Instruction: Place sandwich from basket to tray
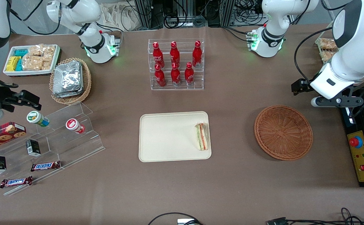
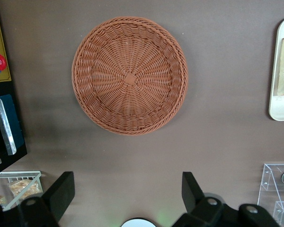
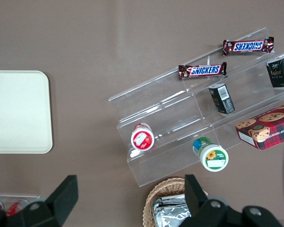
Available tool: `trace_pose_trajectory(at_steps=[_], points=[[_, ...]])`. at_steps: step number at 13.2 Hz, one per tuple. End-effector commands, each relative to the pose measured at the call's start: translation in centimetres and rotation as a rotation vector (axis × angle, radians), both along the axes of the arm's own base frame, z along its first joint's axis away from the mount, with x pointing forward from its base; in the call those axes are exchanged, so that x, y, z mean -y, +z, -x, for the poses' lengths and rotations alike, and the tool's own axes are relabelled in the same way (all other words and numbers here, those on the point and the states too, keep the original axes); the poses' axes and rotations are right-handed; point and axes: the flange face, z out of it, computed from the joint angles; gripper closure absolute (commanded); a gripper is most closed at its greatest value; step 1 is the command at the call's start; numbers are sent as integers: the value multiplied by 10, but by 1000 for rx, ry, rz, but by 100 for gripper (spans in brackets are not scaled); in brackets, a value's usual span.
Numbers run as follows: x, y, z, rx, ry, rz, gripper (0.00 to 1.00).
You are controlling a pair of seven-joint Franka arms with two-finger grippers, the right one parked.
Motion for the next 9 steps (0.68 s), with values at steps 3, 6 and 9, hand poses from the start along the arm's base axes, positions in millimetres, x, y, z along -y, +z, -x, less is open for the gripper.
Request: trace_pose_trajectory(at_steps=[3,6,9], points=[[-2,1,1,7,1,-5,0],[-6,1,0,8,11,-3,0],[-10,1,-1,10,16,-1,0]])
